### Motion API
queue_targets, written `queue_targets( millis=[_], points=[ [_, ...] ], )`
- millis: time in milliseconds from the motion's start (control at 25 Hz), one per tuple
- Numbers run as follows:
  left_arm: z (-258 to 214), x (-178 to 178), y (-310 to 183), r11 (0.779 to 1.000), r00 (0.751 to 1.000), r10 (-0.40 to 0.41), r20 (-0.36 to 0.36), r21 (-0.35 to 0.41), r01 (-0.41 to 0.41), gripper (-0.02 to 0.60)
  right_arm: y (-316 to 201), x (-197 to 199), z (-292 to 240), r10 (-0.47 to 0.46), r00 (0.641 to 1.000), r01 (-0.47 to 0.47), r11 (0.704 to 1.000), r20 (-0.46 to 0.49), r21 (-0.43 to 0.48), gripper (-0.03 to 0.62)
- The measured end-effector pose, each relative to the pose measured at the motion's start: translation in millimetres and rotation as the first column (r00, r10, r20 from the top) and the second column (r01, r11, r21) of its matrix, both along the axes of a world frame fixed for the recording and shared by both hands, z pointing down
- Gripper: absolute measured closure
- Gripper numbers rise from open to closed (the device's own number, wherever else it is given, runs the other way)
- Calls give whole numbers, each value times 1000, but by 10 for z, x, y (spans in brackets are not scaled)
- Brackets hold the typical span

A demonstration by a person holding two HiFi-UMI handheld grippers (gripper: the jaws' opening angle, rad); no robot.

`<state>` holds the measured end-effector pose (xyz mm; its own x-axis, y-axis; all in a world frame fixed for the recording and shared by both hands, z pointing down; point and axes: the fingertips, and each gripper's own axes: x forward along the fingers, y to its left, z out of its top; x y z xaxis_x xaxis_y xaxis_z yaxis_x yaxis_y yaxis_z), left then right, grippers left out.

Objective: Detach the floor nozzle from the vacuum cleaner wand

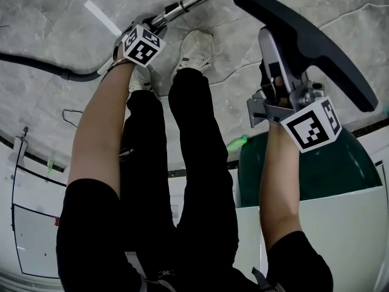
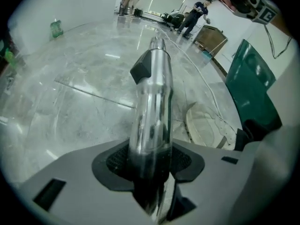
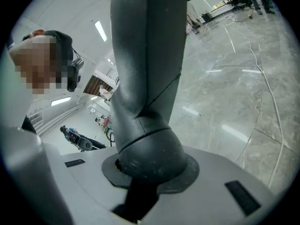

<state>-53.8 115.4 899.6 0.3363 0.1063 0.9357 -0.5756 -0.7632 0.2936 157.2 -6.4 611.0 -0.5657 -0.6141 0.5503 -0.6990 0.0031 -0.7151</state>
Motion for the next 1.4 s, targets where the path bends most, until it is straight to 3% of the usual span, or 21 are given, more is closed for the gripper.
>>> queue_targets(
  millis=[80, 160, 320, 400, 480, 680, 840, 880, 960, 1000, 1120, 1200, 1400],
  points=[
    [71, 34, -9, 1000, 1000, 1, 8, 1, -1, 399, 26, 64, 46, 17, 1000, -17, 1000, 2, -12, 496],
    [129, 72, 50, 999, 999, 50, 11, -2, -50, 353, 39, 123, 87, 42, 999, -41, 999, 12, -31, 496],
    [190, 68, 76, 997, 997, 78, 19, -1, -78, 339, 29, 178, 117, 78, 997, -78, 996, -1, -38, 496],
    [175, 73, 78, 996, 995, 90, 32, 18, -91, 261, 20, 156, 92, 76, 997, -77, 997, -24, -26, 496],
    [121, 54, 44, 997, 997, 62, 41, 37, -63, 201, 13, 102, 59, 68, 997, -69, 997, -44, -22, 496],
    [-385, -54, -263, 996, 999, -35, -16, 87, 37, 199, -98, -128, -272, 64, 992, -59, 997, -107, 45, 496],
    [-1365, -128, -639, 972, 968, -207, -140, 85, 220, 209, -107, -429, -756, 124, 987, -118, 991, -101, 62, 496],
    [-1671, -157, -711, 961, 956, -243, -162, 95, 260, 258, -60, -526, -915, 130, 987, -126, 991, -98, 53, 496],
    [-2318, -243, -910, 930, 935, -287, -206, 176, 324, 506, 39, -758, -1290, 139, 987, -136, 989, -74, 50, 496],
    [-2645, -275, -1057, 910, 925, -295, -239, 226, 349, 571, 60, -862, -1492, 143, 988, -139, 988, -66, 61, 496],
    [-3633, -302, -1480, 854, 886, -301, -353, 313, 415, 572, 16, -1021, -2141, 176, 982, -166, 978, -73, 123, 496],
    [-4333, -353, -1548, 837, 865, -301, -401, 323, 441, 572, 7, -1055, -2609, 233, 971, -223, 965, -61, 141, 496],
    [-5986, -598, -1318, 806, 847, -351, -398, 333, 490, 571, 120, -1150, -3955, 331, 944, -324, 930, -12, 172, 496]
  ],
)
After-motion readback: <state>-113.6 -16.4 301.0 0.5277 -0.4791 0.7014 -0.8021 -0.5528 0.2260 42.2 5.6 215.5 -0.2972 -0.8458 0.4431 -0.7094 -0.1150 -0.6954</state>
